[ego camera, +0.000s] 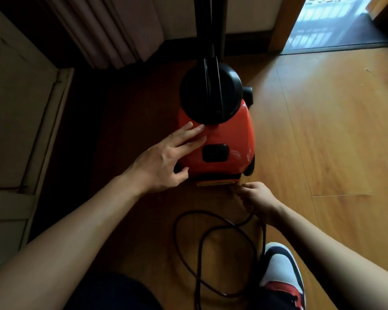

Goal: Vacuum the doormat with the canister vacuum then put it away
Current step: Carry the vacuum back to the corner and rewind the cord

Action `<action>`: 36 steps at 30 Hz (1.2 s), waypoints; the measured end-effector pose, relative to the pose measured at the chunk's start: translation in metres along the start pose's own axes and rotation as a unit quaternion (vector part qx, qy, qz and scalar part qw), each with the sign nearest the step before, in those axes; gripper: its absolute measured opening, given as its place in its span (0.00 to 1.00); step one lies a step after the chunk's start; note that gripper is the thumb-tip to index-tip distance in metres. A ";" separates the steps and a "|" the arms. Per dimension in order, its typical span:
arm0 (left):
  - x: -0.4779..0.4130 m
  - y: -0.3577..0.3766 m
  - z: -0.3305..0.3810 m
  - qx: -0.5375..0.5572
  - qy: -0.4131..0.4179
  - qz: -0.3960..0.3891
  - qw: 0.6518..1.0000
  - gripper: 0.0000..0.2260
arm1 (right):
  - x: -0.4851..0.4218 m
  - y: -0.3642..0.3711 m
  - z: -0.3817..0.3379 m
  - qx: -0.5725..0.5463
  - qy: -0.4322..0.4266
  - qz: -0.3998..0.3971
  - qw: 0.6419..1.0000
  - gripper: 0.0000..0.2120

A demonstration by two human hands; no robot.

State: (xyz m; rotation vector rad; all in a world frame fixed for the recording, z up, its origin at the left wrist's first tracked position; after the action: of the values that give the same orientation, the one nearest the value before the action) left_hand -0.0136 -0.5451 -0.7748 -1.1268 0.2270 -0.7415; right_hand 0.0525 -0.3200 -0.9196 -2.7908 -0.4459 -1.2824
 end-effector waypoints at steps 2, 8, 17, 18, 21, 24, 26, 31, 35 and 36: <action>0.000 0.000 0.000 -0.004 0.000 0.001 1.000 0.34 | 0.007 -0.014 -0.003 -0.013 0.015 -0.003 1.000 0.14; -0.001 0.001 0.000 -0.001 -0.002 0.004 1.000 0.34 | 0.029 -0.024 -0.026 -0.108 -0.026 -0.039 0.993 0.19; 0.000 0.004 0.001 -0.010 -0.008 0.001 1.000 0.35 | 0.063 0.024 -0.068 -0.060 -0.145 -0.137 0.978 0.18; 0.000 0.004 0.001 -0.011 -0.010 -0.001 1.000 0.35 | 0.062 0.029 -0.069 -0.050 -0.159 -0.137 0.976 0.17; 0.000 0.004 0.002 -0.015 -0.018 -0.006 1.000 0.36 | 0.057 0.051 -0.071 -0.032 -0.219 -0.163 0.961 0.13; 0.000 0.004 0.003 -0.005 -0.016 -0.003 1.000 0.35 | 0.050 0.080 -0.063 -0.042 -0.237 -0.190 0.952 0.13; 0.000 0.004 0.004 0.000 -0.012 -0.001 1.000 0.35 | 0.042 0.101 -0.052 -0.054 -0.216 -0.205 0.953 0.16; 0.002 0.002 0.005 0.005 -0.022 -0.011 1.000 0.35 | 0.017 0.129 -0.034 -0.065 -0.164 -0.233 0.956 0.22; 0.002 0.003 0.003 0.003 -0.020 -0.016 1.000 0.35 | -0.003 0.132 -0.023 -0.057 -0.117 -0.175 0.976 0.26; 0.002 0.004 0.002 0.004 -0.018 -0.015 1.000 0.36 | -0.008 0.131 -0.020 -0.048 -0.113 -0.164 0.979 0.27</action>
State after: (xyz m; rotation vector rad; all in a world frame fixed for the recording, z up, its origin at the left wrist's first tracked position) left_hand -0.0093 -0.5438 -0.7765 -1.1364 0.1761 -0.7483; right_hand 0.0687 -0.4508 -0.9008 -3.0547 -0.9125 -1.0583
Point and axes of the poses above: each hand's wrist, its own x-axis away from the middle knuckle, its own y-axis out of the palm, z = x × y, the point moved 6 cm from there along -x, towards the middle knuckle, and after that the axes turned 10 degrees about -z, right-handed, at the moved point
